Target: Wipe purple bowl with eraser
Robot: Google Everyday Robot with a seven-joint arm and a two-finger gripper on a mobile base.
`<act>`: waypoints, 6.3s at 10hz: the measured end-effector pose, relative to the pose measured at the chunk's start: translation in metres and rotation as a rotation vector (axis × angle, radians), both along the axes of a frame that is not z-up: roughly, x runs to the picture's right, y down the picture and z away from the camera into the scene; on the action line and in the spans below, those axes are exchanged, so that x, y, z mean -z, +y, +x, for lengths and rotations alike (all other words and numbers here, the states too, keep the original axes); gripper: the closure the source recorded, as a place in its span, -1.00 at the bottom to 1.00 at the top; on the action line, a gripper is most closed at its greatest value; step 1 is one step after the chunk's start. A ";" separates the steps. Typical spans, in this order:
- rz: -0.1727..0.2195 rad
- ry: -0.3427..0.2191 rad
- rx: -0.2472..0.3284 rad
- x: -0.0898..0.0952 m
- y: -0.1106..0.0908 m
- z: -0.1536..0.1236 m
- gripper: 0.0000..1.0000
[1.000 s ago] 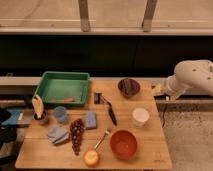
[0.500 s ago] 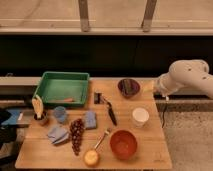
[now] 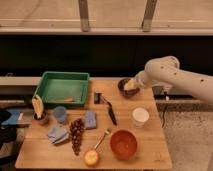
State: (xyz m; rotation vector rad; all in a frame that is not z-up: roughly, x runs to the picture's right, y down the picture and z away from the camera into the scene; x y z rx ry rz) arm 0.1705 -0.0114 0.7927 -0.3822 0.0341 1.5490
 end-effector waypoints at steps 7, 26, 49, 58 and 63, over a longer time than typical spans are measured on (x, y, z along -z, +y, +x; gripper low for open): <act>0.019 -0.002 0.029 0.007 0.010 -0.013 -0.39; -0.144 -0.060 -0.079 -0.150 0.007 0.011 -0.39; -0.146 -0.084 -0.131 -0.173 0.000 0.016 -0.39; -0.175 -0.102 -0.107 -0.178 0.015 0.005 0.22; -0.145 -0.093 -0.116 -0.160 0.007 0.011 1.00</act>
